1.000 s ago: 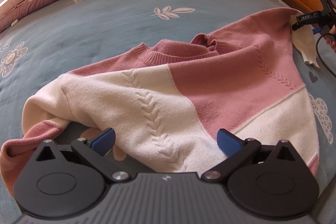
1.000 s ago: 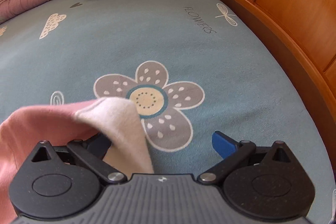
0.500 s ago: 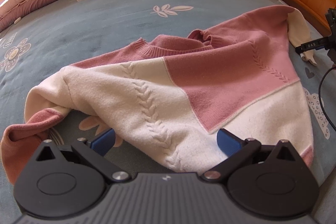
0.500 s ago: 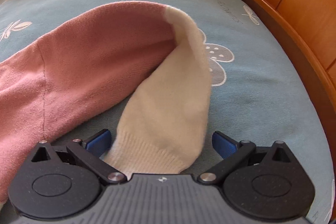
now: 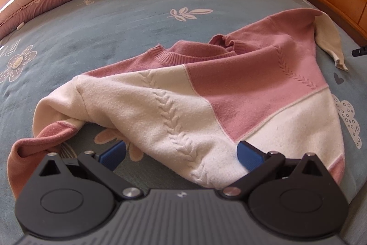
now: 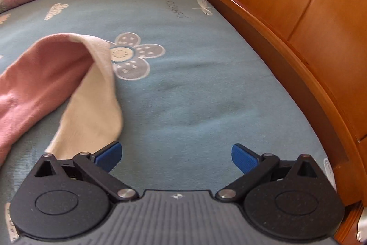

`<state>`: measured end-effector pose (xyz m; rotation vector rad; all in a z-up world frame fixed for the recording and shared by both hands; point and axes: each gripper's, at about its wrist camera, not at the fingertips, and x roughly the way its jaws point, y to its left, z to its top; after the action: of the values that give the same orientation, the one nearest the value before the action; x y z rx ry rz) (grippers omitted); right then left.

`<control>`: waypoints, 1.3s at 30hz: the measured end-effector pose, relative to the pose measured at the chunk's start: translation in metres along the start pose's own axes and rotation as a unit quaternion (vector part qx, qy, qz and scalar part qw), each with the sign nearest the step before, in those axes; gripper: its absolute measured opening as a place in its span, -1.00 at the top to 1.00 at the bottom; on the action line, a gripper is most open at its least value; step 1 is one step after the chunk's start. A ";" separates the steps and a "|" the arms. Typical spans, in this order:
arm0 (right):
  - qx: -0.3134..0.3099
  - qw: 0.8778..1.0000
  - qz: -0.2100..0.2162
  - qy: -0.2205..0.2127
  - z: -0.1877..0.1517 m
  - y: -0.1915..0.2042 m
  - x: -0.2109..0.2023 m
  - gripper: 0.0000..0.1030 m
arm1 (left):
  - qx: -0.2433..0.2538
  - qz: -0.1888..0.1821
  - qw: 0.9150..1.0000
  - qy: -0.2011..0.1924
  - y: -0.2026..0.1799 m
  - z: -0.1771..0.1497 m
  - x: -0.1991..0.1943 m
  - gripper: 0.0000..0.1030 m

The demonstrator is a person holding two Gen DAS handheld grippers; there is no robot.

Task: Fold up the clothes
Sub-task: 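Pull the pink sleeve with the left gripper to straighten the sweater body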

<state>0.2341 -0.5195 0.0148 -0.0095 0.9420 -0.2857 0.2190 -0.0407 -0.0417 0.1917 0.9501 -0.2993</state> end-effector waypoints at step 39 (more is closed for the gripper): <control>-0.178 0.943 0.282 0.010 -0.067 0.284 -0.080 -1.00 | -0.098 -0.046 0.993 -0.044 0.118 -0.030 0.022 -0.99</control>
<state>0.2037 -0.2189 0.0019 -0.0680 0.9665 0.4177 0.2476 0.0756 -0.0733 -0.0444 0.8955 -0.2945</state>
